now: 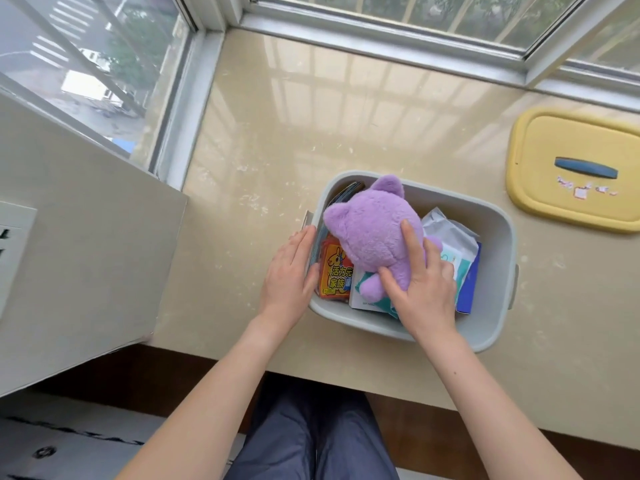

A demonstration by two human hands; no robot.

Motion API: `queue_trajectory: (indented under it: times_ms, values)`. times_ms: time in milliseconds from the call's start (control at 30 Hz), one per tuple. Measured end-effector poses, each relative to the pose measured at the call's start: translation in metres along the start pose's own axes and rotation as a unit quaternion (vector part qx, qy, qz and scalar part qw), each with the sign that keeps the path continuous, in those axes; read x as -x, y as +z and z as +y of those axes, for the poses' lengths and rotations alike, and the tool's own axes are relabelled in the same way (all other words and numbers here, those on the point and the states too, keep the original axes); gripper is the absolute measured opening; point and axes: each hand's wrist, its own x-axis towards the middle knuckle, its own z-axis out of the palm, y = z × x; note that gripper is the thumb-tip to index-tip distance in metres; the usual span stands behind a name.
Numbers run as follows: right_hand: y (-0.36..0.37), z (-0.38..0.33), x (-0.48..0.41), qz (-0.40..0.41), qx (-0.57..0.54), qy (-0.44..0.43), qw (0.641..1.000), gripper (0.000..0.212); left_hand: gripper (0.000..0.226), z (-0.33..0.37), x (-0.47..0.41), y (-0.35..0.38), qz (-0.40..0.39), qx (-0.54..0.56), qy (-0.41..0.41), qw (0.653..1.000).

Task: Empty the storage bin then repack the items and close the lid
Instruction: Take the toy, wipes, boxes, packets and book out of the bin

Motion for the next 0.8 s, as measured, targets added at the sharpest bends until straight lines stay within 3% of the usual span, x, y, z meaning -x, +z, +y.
queue_trajectory:
  times_ms: [167,300,433,600,800]
  values:
    - [-0.002,-0.005,-0.002,-0.016,-0.023,0.023,0.999,0.091,0.063,0.001,0.0,-0.005,-0.009,0.001,0.003,1.0]
    - [-0.01,-0.016,-0.002,0.035,-0.142,0.075,0.986,0.091,0.062,0.003,0.004,-0.012,-0.013,0.002,0.007,1.0]
    - [-0.027,-0.018,0.013,0.116,-0.183,0.09,0.972,0.091,0.058,0.008,0.009,-0.022,-0.012,-0.012,0.035,0.999]
    - [-0.054,0.002,0.037,0.192,-0.181,0.124,0.956,0.092,0.058,0.027,0.005,-0.022,-0.013,-0.012,0.098,0.995]
    - [-0.071,0.034,0.045,0.205,-0.159,0.148,0.954,0.091,0.065,0.06,-0.011,0.008,-0.023,0.027,0.128,0.991]
